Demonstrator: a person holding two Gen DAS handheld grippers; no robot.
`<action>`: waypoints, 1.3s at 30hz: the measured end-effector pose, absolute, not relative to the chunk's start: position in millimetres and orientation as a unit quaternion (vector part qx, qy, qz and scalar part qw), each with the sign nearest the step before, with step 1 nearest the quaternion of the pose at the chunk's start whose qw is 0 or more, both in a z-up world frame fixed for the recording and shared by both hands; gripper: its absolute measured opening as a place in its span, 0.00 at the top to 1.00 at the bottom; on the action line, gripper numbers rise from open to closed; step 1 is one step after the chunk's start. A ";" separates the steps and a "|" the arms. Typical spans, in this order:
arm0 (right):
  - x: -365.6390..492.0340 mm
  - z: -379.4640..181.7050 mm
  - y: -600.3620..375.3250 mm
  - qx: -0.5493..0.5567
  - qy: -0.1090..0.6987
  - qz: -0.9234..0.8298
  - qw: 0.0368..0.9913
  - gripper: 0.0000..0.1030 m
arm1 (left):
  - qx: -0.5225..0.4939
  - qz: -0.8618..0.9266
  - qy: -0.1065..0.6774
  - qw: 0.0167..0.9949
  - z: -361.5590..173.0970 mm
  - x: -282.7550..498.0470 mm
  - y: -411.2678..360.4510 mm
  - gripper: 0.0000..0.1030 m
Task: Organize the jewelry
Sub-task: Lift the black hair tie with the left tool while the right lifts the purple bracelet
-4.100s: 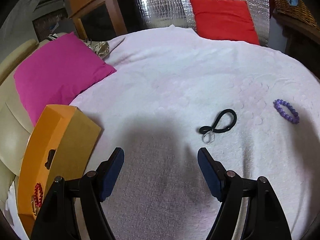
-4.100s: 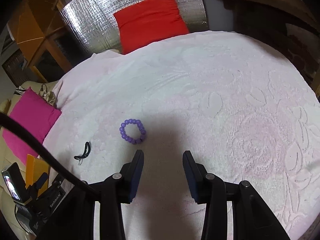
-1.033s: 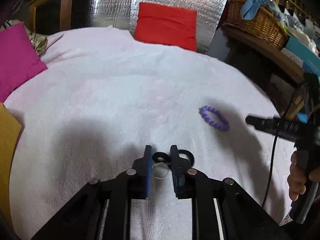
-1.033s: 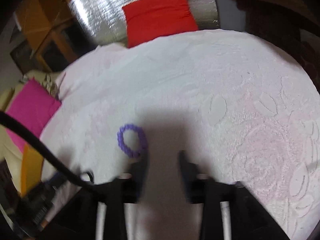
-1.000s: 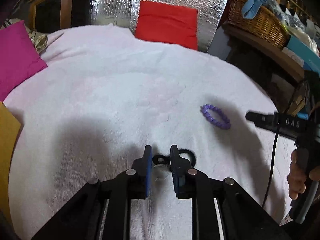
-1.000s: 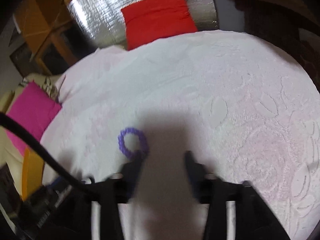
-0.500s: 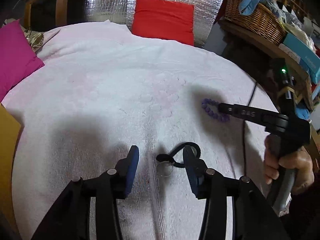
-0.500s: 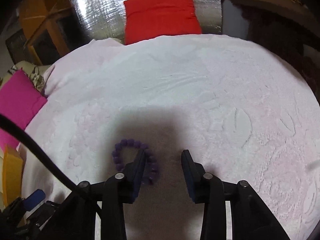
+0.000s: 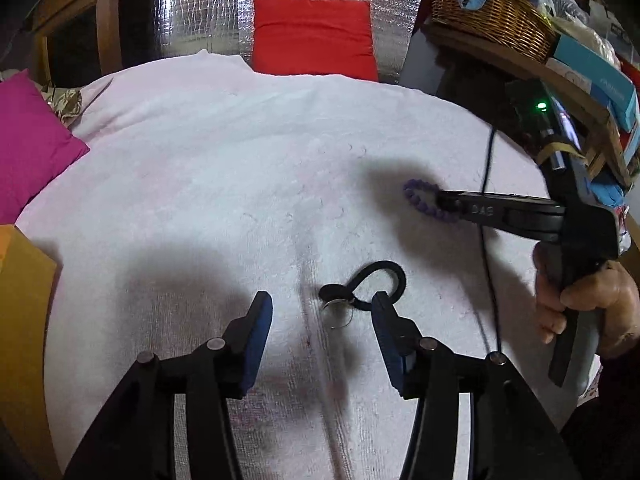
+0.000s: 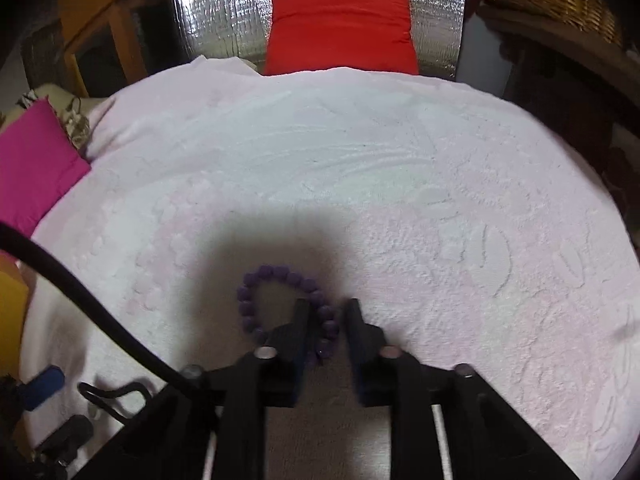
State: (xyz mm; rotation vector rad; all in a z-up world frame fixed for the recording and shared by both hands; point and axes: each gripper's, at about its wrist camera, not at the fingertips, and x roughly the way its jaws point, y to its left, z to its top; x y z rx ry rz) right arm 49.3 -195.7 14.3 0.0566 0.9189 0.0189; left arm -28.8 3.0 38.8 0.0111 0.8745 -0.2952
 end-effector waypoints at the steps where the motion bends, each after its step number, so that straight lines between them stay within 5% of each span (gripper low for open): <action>1: 49.1 15.0 -198.2 0.036 0.446 0.014 0.894 0.90 | 0.003 -0.141 0.424 0.895 38.2 -27.6 3.4 0.49; 34: -13.4 20.1 -233.3 0.014 0.506 0.061 0.860 0.88 | 0.066 -0.142 0.409 0.899 32.4 -23.1 -32.0 0.43; 39: -9.2 18.1 -235.7 0.026 0.511 0.062 0.857 0.87 | 0.072 -0.148 0.412 0.896 31.2 -21.5 -38.2 0.54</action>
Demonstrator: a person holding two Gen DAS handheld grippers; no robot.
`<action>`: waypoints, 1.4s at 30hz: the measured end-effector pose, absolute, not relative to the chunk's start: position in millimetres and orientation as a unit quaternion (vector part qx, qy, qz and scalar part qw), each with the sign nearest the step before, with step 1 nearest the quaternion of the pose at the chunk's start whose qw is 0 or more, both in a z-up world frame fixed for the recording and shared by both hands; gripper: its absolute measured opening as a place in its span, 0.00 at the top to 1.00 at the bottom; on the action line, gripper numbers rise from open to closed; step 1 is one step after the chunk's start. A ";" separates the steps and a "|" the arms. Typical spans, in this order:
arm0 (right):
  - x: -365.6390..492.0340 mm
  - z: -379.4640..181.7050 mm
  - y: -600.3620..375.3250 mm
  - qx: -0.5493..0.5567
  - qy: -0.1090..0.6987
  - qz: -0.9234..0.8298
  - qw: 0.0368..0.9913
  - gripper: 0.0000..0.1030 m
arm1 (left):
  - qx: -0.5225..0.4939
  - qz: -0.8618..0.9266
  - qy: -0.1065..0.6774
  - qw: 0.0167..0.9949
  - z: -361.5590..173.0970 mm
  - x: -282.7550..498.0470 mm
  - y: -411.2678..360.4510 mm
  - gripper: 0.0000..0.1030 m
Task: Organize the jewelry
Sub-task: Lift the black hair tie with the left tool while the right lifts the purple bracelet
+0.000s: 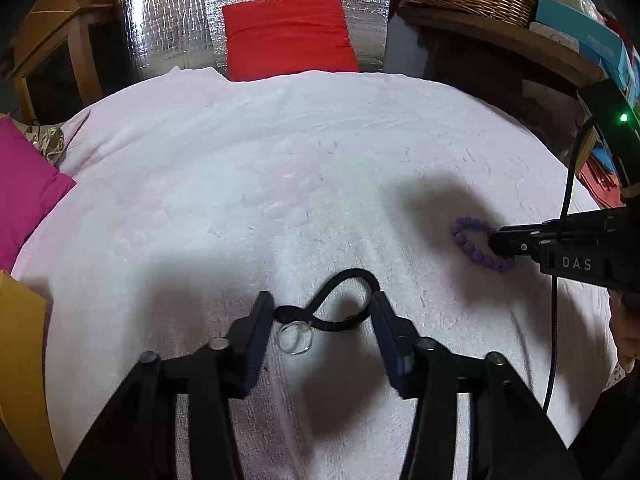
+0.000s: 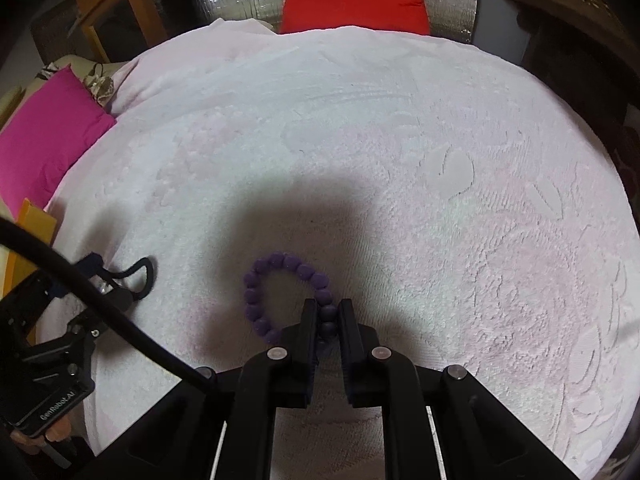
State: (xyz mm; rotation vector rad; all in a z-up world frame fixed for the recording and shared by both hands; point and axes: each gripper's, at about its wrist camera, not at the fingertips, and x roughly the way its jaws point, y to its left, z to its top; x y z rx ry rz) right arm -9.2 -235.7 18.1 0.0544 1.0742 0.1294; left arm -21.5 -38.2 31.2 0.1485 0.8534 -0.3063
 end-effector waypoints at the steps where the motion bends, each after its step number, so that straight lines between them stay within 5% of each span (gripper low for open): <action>1: -9.0 18.2 -237.0 0.031 0.512 0.062 0.856 0.87 | 0.072 -0.149 0.413 0.896 30.9 -21.2 -38.7 0.56; 15: -9.3 15.5 -238.5 0.042 0.514 0.062 0.854 0.87 | 0.074 -0.156 0.428 0.887 22.0 -18.9 -46.3 0.56; 19: -9.0 14.8 -239.1 0.042 0.514 0.062 0.855 0.87 | 0.078 -0.161 0.429 0.886 21.3 -19.2 -50.4 0.76; 25: -9.9 15.4 -238.2 0.034 0.510 0.062 0.857 0.87 | 0.083 -0.160 0.428 0.886 20.8 -18.8 -54.6 0.83; 42: -17.0 27.2 -222.6 0.026 0.478 0.089 0.873 0.90 | 0.078 -0.130 0.408 0.901 36.7 -25.4 -38.1 0.83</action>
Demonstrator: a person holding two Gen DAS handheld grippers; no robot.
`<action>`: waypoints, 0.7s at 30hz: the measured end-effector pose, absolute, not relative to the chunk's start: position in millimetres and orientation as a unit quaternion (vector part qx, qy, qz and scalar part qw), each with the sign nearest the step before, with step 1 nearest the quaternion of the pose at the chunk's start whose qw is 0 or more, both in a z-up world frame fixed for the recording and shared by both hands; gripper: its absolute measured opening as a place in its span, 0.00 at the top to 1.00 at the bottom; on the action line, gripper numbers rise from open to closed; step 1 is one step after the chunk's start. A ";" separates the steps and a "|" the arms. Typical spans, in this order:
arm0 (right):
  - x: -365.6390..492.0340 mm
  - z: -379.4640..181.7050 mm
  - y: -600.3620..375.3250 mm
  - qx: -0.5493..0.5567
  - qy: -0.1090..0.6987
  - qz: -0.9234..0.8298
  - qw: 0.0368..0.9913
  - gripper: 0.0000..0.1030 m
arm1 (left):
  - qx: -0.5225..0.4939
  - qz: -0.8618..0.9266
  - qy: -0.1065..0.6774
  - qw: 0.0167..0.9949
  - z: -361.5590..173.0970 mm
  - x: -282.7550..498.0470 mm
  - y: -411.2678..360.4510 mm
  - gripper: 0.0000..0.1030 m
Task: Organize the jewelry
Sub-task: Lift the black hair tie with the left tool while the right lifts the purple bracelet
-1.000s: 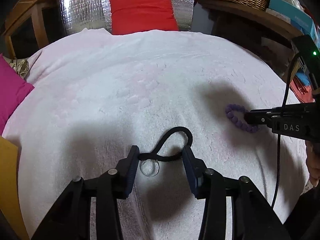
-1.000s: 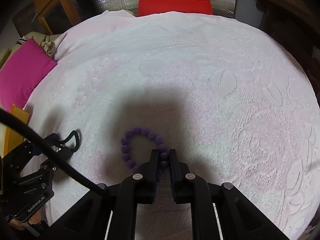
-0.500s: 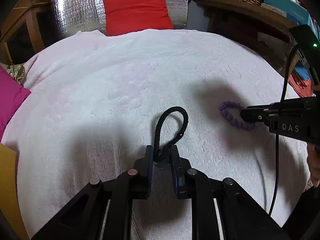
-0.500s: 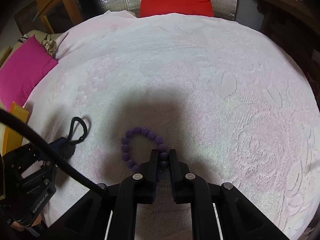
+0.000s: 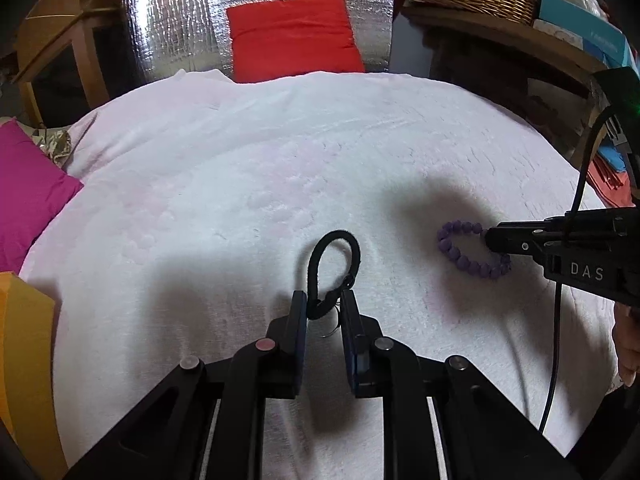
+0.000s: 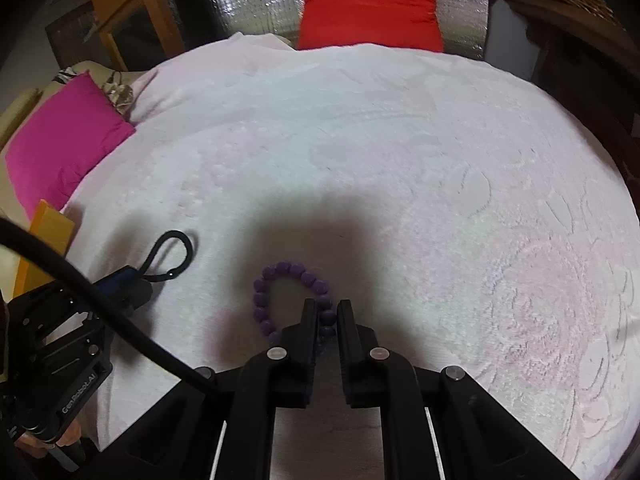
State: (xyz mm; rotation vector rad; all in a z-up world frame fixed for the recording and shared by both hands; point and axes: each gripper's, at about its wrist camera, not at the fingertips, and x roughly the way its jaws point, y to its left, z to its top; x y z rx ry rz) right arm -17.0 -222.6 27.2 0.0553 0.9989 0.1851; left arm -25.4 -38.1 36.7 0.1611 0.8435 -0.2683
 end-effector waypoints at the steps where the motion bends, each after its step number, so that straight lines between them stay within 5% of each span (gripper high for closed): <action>1: -16.8 27.6 -219.9 0.026 0.476 0.090 0.874 0.90 | 0.077 -0.127 0.407 0.901 37.5 -25.7 -35.9 0.83; 21: -18.5 44.8 -207.9 0.052 0.456 0.103 0.883 0.86 | 0.061 -0.087 0.399 0.911 49.8 -36.9 5.5 0.83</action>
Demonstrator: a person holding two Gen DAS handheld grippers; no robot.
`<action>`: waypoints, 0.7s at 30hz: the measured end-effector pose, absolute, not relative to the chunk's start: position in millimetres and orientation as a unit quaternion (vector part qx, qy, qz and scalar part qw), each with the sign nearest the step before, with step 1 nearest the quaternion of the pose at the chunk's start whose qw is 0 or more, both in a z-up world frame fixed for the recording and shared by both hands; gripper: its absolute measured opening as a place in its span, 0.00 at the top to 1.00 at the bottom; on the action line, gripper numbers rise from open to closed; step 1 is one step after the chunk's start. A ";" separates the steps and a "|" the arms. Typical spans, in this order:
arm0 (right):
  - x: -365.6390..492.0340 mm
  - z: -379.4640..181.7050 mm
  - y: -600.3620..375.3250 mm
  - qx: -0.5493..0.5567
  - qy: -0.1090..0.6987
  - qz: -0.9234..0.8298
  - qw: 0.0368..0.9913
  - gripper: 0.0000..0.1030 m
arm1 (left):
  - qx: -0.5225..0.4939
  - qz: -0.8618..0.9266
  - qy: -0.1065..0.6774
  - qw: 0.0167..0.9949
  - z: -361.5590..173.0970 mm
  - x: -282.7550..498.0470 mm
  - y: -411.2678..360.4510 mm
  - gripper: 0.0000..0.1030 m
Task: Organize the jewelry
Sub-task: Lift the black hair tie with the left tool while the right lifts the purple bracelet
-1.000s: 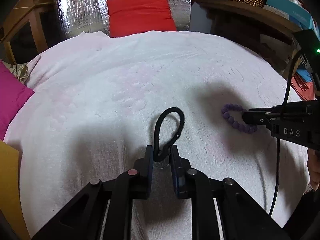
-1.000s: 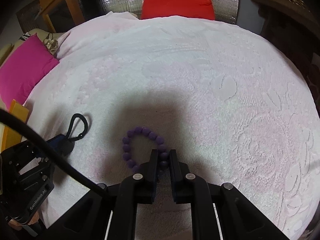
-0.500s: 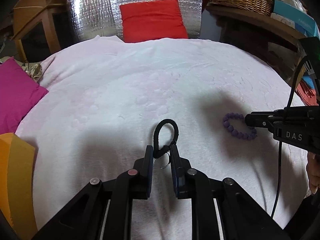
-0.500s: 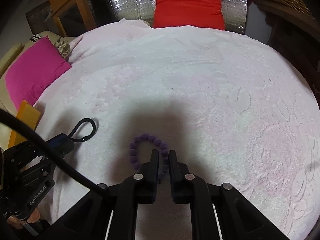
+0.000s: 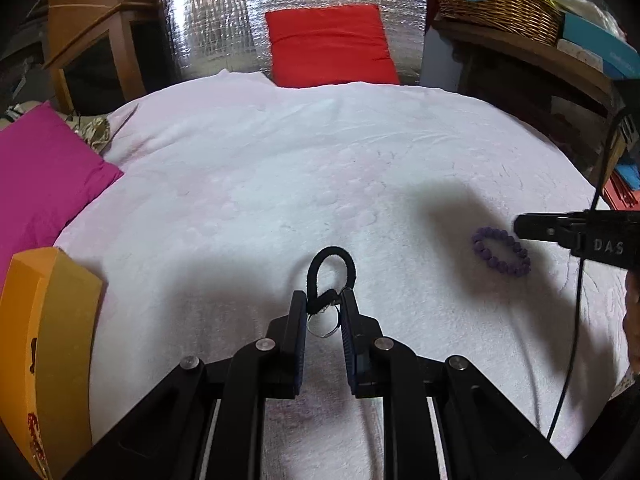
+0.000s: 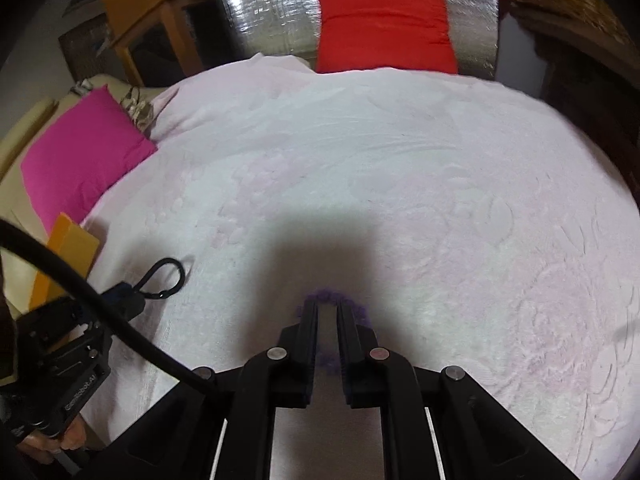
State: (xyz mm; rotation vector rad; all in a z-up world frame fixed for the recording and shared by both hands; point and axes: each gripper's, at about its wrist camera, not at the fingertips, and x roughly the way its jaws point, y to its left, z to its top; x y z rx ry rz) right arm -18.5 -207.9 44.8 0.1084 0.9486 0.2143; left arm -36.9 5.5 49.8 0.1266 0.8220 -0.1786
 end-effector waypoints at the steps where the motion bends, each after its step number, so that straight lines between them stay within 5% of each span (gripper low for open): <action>1: -18.2 44.4 -213.7 0.056 0.460 0.095 0.881 0.83 | 0.058 -0.086 0.398 0.911 50.5 -37.5 7.1 0.83; 7: -13.6 32.9 -226.0 0.054 0.472 0.077 0.876 0.75 | 0.052 -0.089 0.398 0.912 51.4 -38.1 6.8 0.83; 9: -11.5 27.7 -218.7 0.047 0.483 0.084 0.870 0.50 | 0.054 -0.087 0.398 0.912 51.0 -37.4 6.6 0.83; 11: -12.5 27.0 -210.2 0.039 0.480 0.095 0.871 0.40 | 0.052 -0.086 0.400 0.911 50.5 -35.7 8.0 0.83; 17: -11.6 10.4 -182.9 -0.036 0.478 0.097 0.872 0.41 | 0.046 -0.084 0.400 0.912 51.9 -34.2 9.3 0.83; 19: -14.5 10.5 -180.2 -0.051 0.466 0.097 0.878 0.53 | 0.045 -0.084 0.397 0.913 53.7 -34.9 9.1 0.83; 21: -16.3 12.2 -181.5 -0.053 0.461 0.098 0.880 0.80 | 0.044 -0.085 0.395 0.914 55.4 -35.5 9.4 0.83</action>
